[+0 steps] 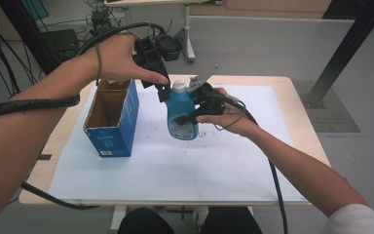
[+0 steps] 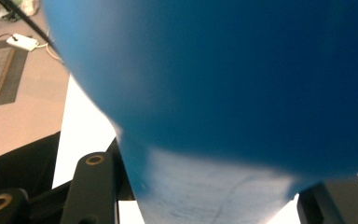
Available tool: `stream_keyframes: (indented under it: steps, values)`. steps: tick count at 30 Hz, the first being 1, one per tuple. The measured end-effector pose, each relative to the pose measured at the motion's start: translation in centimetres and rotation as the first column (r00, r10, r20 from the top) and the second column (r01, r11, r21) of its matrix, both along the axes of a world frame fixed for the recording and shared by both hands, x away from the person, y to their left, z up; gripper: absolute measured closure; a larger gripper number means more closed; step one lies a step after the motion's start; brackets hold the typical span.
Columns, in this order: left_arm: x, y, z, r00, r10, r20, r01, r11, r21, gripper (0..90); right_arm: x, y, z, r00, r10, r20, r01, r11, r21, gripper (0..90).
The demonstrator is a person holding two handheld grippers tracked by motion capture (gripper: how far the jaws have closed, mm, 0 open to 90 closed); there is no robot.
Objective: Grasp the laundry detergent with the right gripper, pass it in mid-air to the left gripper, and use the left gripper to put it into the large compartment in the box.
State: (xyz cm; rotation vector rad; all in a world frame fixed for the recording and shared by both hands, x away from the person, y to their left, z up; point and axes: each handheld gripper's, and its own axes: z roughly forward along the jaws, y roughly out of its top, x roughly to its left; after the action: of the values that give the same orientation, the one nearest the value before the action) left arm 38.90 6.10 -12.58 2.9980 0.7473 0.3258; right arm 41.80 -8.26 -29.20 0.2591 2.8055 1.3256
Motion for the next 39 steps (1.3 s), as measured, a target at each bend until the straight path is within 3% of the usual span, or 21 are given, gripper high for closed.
stream_keyframes:
  steps: [13,19,39]
  values:
    - [-0.3,-0.8,-0.9,0.9971,-0.055,-0.053,0.056,0.9984,0.007,7.3,-0.9,1.3,-0.9,0.9981,0.06,-0.016,-0.059,0.998,0.033,43.9]
    - [-0.6,-1.1,-1.0,0.9959,-0.079,-0.045,0.08,0.9967,0.017,7.4,-1.3,1.6,-0.9,0.9974,0.071,-0.013,-0.07,0.997,0.041,44.0]
    - [-0.5,-1.4,-1.6,0.9912,-0.108,-0.077,0.11,0.9936,0.024,5.3,-2.1,2.4,-0.6,0.9943,0.106,-0.008,-0.106,0.992,0.07,44.0]
